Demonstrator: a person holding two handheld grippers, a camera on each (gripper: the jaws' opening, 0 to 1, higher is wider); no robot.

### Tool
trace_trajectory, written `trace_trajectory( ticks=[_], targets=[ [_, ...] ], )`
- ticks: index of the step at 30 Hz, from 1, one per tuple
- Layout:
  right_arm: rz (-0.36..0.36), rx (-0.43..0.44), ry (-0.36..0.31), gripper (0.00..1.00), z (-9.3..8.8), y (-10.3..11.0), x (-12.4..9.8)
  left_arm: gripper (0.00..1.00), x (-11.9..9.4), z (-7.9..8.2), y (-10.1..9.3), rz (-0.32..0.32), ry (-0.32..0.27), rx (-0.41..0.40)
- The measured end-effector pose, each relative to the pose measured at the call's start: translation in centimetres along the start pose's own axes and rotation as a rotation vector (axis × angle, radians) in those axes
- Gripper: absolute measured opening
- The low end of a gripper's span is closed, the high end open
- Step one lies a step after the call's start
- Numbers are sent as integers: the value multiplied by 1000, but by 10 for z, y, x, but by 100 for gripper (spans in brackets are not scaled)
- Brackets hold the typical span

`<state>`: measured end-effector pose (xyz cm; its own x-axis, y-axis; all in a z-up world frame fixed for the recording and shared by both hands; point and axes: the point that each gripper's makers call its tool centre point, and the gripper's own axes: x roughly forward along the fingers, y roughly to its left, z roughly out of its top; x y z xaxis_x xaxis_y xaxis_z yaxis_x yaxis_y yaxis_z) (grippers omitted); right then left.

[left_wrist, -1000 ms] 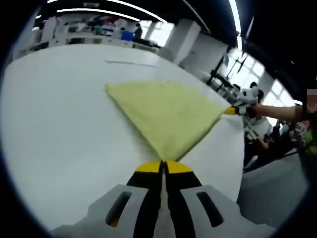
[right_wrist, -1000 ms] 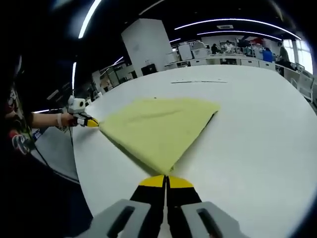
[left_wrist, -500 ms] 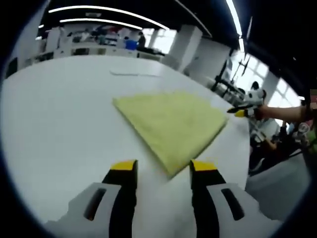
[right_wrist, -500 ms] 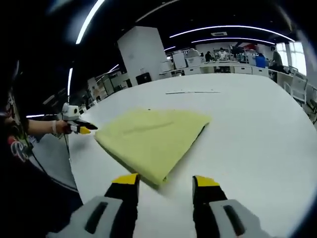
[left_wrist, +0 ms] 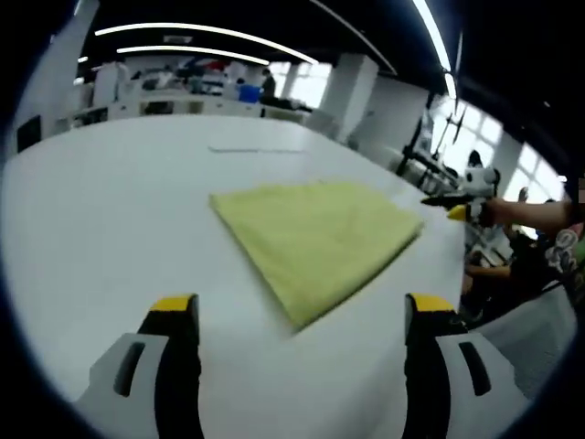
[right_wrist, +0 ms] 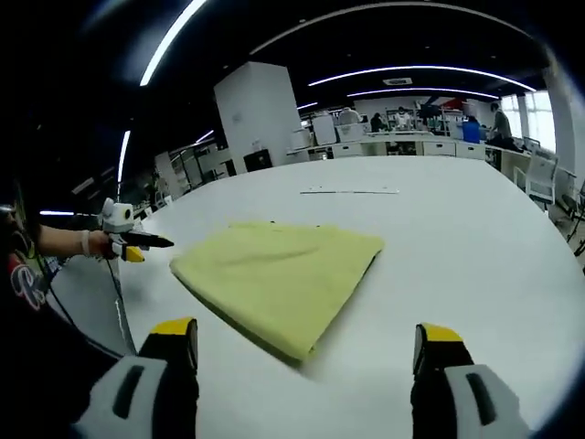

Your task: Fold the garment on the visible template until the final outline fits inside the template.

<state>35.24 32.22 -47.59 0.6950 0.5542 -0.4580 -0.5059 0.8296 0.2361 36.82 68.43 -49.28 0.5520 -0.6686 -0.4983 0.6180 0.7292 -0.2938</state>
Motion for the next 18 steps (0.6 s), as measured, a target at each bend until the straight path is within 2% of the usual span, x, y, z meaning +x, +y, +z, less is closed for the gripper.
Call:
trace_trajectory(
  ticks=[2,4,6,8,10,13,18],
  targets=[
    [-5,14,-32,99,5,-2,5,88,0,5,0,13,-21,-19],
    [14,43,-19,99,7,3,14,88,0,11,0,25,-54,-33],
    [34,-4,-21,99,13,11,21,88,0,11,-1,26,-52,-36],
    [53,5,-30,99,17,21,21,87,2,14,-3,33,-41,-17],
    [76,9,-52,99,18,29,21,87,3,22,-6,38,-63,-1],
    [74,4,-14,97,9,21,24,87,3,26,-10,40,-86,-9],
    [77,10,-41,96,15,14,21,87,4,29,-12,48,-101,-22]
  ],
)
